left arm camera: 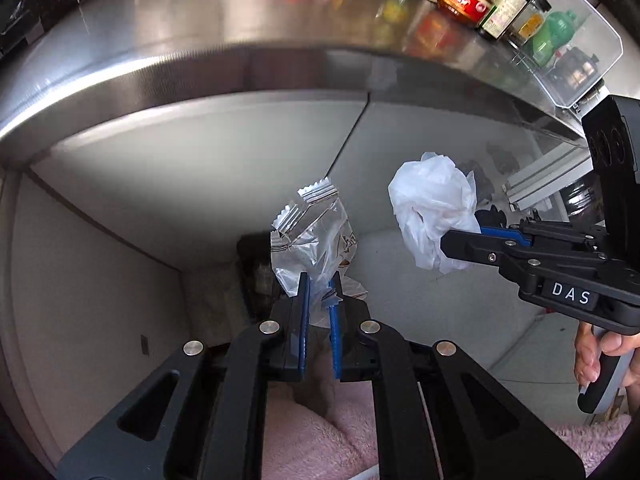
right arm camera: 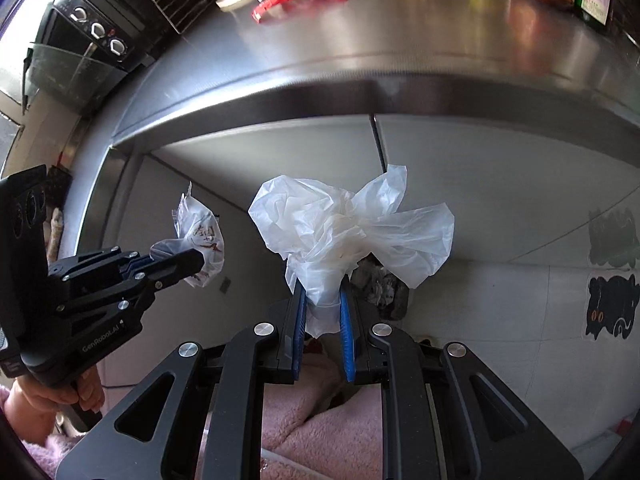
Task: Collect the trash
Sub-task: 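Lower wrapper and white bag over the black bin and open both tools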
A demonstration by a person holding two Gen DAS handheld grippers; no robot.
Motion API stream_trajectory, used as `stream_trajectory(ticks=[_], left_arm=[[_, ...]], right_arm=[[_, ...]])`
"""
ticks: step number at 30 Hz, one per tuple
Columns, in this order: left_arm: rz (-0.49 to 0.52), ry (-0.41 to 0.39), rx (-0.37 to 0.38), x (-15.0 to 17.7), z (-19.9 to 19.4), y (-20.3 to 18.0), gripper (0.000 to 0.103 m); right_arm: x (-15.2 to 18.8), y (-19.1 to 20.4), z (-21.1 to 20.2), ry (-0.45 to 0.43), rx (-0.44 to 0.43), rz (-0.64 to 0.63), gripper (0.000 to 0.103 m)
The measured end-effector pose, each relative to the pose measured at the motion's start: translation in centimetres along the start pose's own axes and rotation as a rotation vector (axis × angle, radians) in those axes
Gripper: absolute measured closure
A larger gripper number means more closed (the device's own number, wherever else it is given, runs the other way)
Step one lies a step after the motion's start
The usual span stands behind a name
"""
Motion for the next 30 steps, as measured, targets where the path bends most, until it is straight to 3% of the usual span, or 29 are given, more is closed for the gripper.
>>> stream_trajectory(ticks=[6,17,30], left_arm=[[-0.016,0.086,0.021,1.6,5.8,0.4,0.095],[-0.023,0.171,0.054,2.1,14.3,1.9,0.095],[-0.066,0.224,0.086,2.9,18.1,3.2,0.093]], right_arm=[[0.2,-1.7,4.8,0.052,0.036,0.041,0.086],[-0.5,-5.1,13.9,0.131,0.069,0.162,0.086],[-1.0,-5.3,18.4,0.184,0.108,0.172,0.086]])
Point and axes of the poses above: each gripper's, at about its wrist camera, not at the fingertips, and z roughly the way its jaws point, y to its left, x to its underside, the point moved 1 cm from there along z, roughly the way its jaws point, and after that the axes turned 14 degrees about z, right-handed, at the moved point
